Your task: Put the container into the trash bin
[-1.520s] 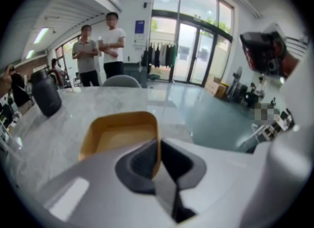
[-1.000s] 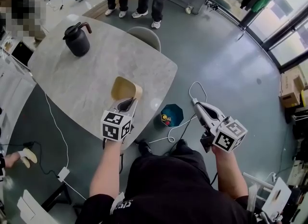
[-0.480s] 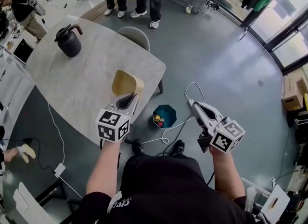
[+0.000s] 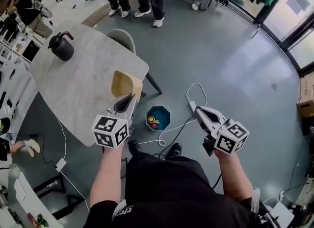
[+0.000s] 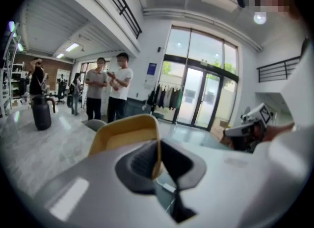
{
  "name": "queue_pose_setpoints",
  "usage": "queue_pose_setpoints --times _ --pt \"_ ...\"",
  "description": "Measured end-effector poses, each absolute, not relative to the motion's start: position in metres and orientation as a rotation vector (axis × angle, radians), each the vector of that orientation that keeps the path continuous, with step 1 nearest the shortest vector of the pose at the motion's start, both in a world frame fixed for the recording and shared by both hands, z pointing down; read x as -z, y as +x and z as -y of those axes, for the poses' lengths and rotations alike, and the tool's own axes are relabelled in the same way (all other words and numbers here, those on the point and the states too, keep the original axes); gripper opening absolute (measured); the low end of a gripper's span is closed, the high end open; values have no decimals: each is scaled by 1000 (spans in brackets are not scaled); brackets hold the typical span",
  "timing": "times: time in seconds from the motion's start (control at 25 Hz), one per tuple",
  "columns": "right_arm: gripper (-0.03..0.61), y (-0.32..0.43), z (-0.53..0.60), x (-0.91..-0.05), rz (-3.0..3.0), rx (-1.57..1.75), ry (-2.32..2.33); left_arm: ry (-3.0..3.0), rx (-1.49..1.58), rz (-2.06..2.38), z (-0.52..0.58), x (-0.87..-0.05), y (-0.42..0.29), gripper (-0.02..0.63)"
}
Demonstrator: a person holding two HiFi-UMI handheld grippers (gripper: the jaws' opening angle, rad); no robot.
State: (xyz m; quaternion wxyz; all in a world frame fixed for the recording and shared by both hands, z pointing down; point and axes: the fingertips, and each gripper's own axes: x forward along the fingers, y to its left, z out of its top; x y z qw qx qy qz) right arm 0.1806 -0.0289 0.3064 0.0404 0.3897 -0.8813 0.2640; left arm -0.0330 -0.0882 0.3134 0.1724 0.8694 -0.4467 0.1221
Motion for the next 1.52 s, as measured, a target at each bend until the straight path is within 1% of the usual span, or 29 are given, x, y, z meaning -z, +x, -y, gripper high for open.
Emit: queue_pose_setpoints --times 0.24,0.56,0.72,1.12,1.28,1.52 --pt "-9 171 40 -303 2737 -789 1104 2460 -330 1284 84 -309 -17 28" --pt "-9 139 46 -327 2689 -864 1084 2453 -377 1188 90 -339 -9 28" --pt "-9 141 53 -354 2659 -915 1091 2424 -392 1142 92 -372 3 28" --pt "-9 159 66 -466 2557 -1053 1109 2342 -435 998 92 -494 48 28" --pt "-9 162 62 -501 2513 -1115 1093 2279 -451 993 88 -537 49 28" --pt "-9 161 66 -524 2521 -1106 1042 2210 -480 1004 84 -584 47 28"
